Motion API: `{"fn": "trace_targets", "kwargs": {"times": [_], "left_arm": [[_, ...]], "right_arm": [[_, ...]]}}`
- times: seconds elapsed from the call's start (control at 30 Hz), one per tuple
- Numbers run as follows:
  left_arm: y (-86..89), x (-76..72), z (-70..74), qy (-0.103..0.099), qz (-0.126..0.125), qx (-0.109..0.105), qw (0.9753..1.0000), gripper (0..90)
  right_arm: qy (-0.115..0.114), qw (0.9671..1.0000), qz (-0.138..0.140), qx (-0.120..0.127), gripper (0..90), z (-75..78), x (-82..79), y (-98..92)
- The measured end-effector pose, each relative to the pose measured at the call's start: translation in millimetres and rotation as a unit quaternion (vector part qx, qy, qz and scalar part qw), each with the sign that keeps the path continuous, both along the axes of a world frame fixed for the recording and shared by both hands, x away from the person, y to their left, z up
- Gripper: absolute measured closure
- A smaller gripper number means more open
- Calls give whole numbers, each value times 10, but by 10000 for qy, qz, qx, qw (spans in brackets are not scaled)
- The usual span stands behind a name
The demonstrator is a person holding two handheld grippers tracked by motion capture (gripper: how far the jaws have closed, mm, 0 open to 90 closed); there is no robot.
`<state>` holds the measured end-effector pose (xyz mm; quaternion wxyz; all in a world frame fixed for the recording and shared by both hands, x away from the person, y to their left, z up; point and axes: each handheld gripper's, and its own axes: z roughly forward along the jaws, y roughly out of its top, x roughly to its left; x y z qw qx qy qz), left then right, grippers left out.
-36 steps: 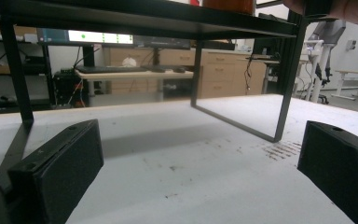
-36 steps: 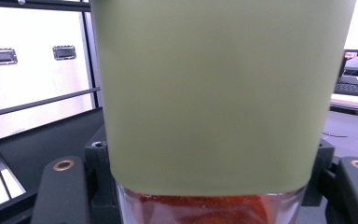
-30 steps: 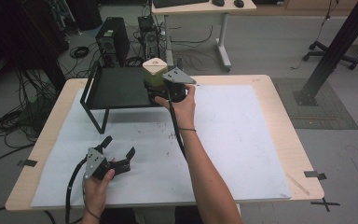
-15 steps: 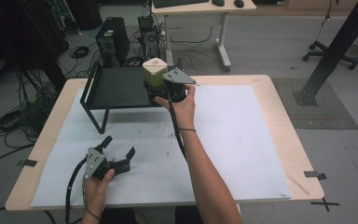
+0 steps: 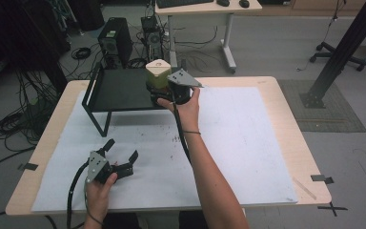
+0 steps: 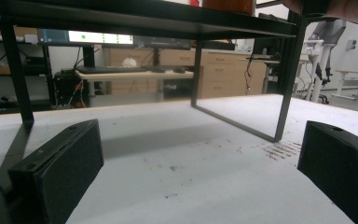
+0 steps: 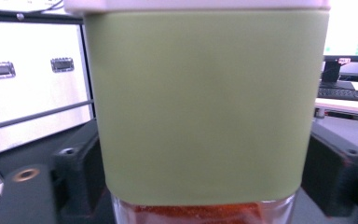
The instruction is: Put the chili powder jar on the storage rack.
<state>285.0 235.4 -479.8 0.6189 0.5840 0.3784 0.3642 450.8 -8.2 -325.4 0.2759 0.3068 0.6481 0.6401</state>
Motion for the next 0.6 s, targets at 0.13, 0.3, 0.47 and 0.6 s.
{"fn": "trace_targets", "kwargs": {"times": [0.13,0.3,0.47,0.6], "left_arm": [[0,1,0,1,-2,-5,10000,3],[-1,-1,0,-6,-5,3,10000,3],[0,0,0,0,-3,-3,10000,3],[0,-1,0,0,-1,2,10000,3]], "right_arm": [[8,9999,-42,143,37,-3,-4,-5],[22,10000,-33,49,6,-3,-8,5],[83,9999,-48,62,7,1,-30,-6],[48,9999,-92,113,8,27,-131,-65]]}}
